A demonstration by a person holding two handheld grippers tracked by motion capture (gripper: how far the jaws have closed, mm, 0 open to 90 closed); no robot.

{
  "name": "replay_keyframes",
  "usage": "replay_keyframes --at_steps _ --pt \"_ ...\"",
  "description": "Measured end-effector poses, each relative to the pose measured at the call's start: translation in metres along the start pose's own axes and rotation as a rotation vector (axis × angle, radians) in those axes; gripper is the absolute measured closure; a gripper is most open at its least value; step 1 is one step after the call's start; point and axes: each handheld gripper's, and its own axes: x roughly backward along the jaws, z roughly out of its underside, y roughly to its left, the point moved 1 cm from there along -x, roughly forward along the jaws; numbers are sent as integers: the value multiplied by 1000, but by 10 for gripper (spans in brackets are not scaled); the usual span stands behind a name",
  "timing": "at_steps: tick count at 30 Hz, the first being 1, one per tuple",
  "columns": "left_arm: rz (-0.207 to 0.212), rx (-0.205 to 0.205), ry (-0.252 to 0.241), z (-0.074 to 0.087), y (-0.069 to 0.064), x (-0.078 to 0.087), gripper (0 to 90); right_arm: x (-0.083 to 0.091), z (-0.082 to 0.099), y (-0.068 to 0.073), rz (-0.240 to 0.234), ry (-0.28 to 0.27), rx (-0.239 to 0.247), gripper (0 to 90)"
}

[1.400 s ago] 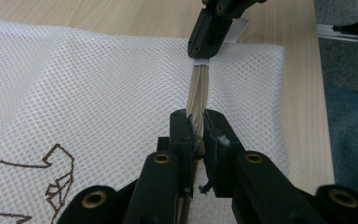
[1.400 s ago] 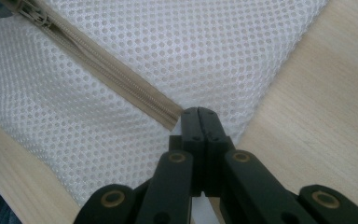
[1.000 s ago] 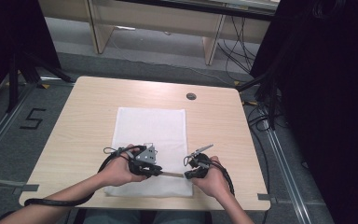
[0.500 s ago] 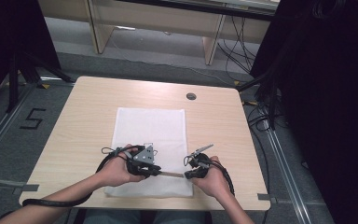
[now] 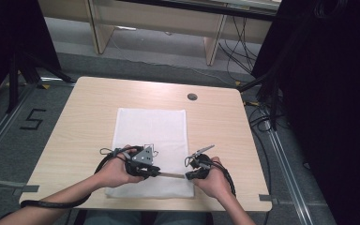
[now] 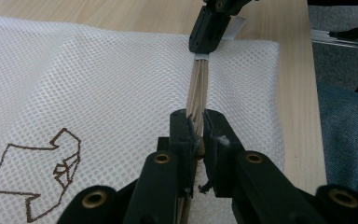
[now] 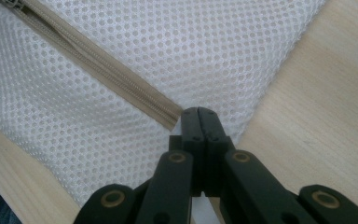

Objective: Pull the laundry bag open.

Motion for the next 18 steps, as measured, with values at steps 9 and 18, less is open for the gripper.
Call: replay_keyframes --at_steps 9,18 --pt "0 24 -6 2 -1 2 820 0 0 0 1 -1 1 900" --pt "-4 24 1 5 -1 6 820 0 0 0 1 0 1 900"
